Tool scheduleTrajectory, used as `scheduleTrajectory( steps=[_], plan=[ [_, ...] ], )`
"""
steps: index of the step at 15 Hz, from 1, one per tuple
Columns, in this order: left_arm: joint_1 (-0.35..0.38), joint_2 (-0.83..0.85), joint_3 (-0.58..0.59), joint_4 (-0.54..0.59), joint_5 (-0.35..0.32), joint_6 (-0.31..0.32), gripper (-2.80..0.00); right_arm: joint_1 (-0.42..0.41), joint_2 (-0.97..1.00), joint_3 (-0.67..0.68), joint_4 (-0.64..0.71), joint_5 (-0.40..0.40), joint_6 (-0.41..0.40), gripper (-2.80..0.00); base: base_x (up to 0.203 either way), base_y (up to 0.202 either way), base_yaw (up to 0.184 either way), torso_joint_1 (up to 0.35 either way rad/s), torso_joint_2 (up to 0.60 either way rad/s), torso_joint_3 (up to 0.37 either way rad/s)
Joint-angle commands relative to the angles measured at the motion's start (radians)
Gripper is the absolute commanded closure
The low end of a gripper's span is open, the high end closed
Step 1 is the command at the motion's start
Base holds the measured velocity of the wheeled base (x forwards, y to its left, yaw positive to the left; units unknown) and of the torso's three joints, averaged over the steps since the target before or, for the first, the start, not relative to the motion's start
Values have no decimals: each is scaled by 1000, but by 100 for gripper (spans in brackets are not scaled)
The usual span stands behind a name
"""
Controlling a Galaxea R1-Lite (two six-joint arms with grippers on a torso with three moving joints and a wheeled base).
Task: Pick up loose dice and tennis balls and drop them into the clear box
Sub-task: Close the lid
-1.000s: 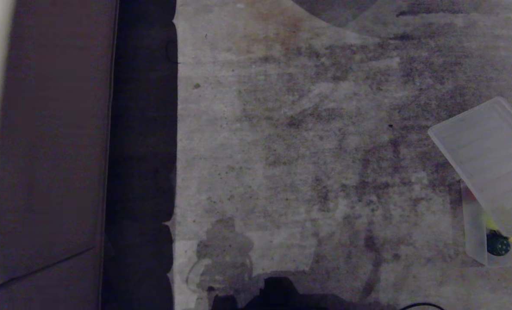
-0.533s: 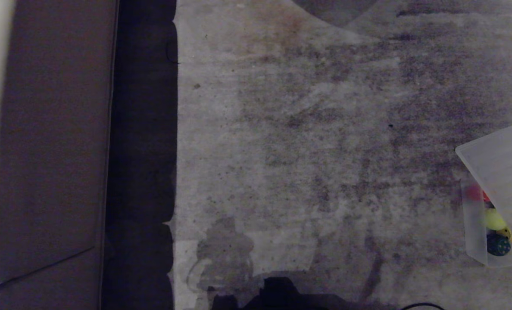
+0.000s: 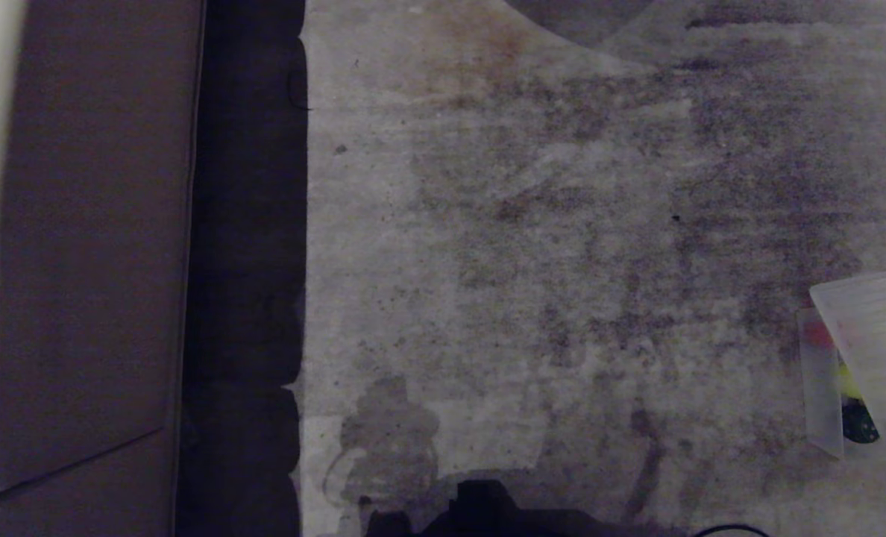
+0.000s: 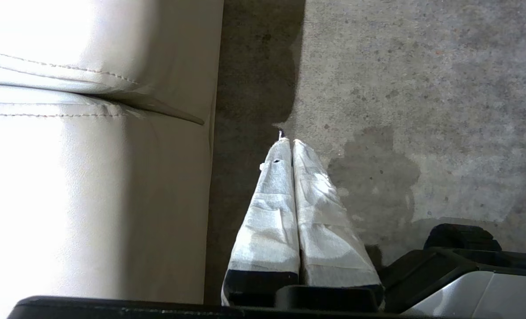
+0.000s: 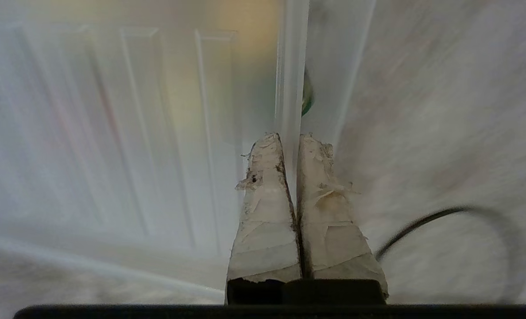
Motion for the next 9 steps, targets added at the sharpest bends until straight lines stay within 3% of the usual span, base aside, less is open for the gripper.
scheduleTrajectory(
  steps=[1,7,9],
  plan=[
    [0,0,2,0,1,-1,0,-8,70,-11,-13,39,63,0,0,0,0,0,0,0],
    [0,2,1,0,1,-1,0,-12,184,-92,-32,78,72,0,0,0,0,0,0,0],
    [0,2,2,0,1,-1,0,-26,215,-126,-33,131,106,0,0,0,0,0,0,0]
  ],
)
